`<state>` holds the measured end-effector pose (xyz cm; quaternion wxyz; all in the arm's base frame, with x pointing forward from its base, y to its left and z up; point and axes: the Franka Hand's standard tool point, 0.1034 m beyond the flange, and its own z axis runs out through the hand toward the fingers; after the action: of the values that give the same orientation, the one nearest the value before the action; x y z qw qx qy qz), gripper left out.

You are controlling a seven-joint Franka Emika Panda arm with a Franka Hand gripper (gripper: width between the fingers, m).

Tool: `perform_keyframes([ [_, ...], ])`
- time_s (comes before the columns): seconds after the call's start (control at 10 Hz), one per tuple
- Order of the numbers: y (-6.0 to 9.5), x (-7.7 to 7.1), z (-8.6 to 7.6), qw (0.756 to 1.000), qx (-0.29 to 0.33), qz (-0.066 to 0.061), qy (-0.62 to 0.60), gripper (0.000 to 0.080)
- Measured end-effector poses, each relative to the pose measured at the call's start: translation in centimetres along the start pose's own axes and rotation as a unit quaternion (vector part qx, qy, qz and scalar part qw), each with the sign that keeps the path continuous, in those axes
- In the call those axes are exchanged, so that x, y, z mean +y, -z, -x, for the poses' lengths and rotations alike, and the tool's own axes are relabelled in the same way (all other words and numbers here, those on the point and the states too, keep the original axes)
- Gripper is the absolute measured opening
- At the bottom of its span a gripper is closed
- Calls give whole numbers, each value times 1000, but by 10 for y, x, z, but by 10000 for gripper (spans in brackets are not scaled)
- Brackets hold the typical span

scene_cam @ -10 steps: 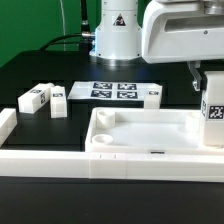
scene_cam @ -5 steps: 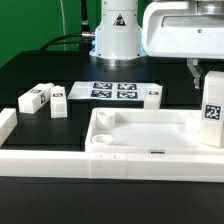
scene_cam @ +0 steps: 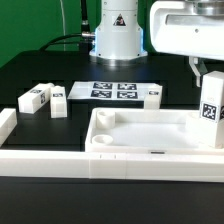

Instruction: Assemble desk

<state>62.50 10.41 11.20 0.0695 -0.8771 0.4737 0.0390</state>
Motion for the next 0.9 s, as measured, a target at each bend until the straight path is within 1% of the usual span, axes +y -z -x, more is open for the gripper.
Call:
perform_keyframes([
  [0.1,-1,0,1,999,-2,-6,-45,291],
  [0.2,-1,-2,1,996,-6,-18,-91,291],
  [0.3,-1,-2,1,985,-10,-40,-167,291],
  [0.4,-1,-1,1,982,-14,-47,-185,291],
  [0.5,-1,-2,2,975,-20,-50,-215,291],
  [0.6,-1,-2,2,977,-19,-50,-205,291],
  [0.7,-1,0,3,982,-22,-39,-181,400],
  [0.8,0,0,6,987,-29,-17,-158,536],
  [0.9,3,-3,6,993,-28,-5,-117,536],
])
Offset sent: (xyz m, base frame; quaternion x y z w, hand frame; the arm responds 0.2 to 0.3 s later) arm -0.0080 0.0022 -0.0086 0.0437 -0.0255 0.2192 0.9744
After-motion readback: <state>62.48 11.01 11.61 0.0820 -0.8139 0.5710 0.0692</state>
